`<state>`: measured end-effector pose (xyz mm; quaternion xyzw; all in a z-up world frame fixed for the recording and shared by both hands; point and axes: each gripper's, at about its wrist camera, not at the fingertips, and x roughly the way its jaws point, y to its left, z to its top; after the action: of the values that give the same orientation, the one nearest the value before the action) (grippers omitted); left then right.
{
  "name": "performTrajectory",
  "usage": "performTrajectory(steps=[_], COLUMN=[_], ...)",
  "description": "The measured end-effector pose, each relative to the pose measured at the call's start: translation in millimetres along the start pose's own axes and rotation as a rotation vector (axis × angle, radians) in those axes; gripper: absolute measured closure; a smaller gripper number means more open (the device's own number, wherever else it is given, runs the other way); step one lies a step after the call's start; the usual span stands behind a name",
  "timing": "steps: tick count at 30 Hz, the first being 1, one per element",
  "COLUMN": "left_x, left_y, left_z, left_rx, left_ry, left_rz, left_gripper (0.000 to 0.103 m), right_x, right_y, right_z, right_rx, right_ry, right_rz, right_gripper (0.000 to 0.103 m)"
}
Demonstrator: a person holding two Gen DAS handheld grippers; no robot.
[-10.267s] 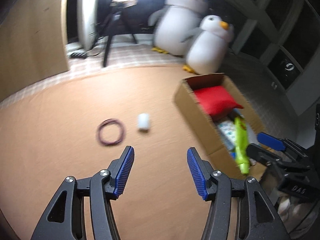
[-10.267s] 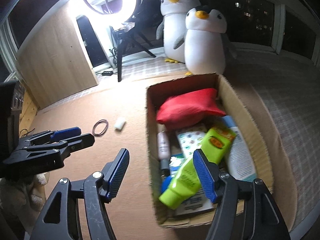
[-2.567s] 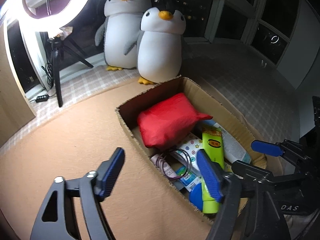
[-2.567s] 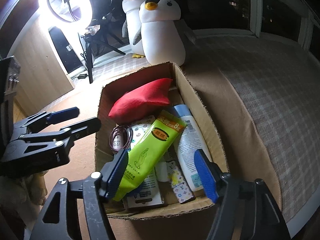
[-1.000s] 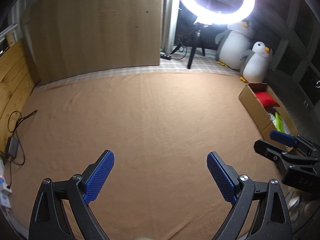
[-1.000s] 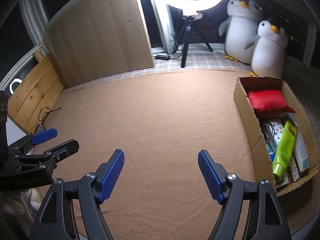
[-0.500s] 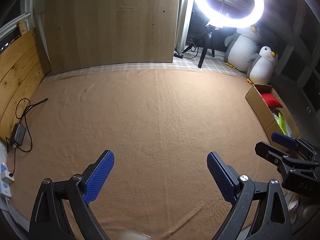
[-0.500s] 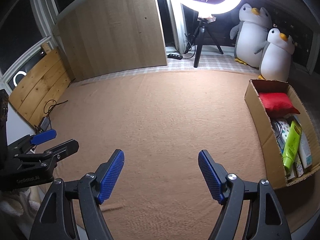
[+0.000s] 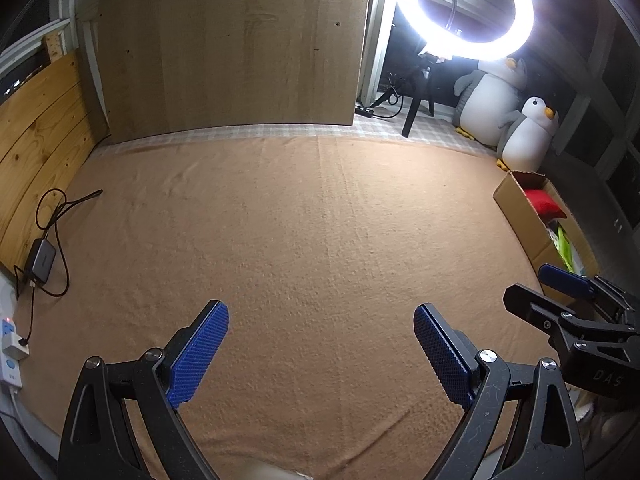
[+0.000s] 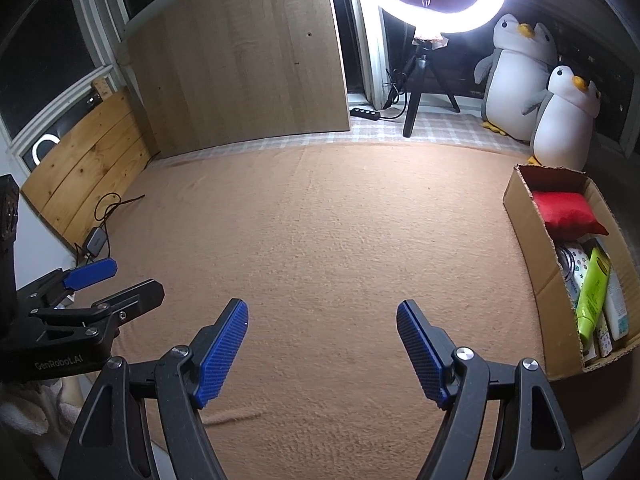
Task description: Organize objects
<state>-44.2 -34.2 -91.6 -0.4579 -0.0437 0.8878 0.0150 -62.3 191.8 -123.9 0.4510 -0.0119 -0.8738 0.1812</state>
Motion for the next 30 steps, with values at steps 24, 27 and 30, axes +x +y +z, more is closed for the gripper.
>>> performTrajectory(steps=[24, 27, 30], left_x=[3.2, 4.6, 6.1], left_y=[-4.1, -4.0, -4.2], left_z=[-0.5, 0.3, 0.6], left_rx=[0.002, -0.001, -0.001], left_ry=[0.009, 0.011, 0.012], left_rz=[0.0, -0.001, 0.001], left_gripper=[0.007, 0.007, 0.007], right_x=[2.0, 2.9, 4.2], right_y=[-6.5, -7.8, -8.5], right_z=[-0.5, 0.0, 0.4], right_rx=[0.018, 0.019, 0.019], right_ry=[0.008, 0.01, 0.014], right_rz=[-0.007, -0.008, -0.009], right_gripper=[0.029, 0.029, 0.029])
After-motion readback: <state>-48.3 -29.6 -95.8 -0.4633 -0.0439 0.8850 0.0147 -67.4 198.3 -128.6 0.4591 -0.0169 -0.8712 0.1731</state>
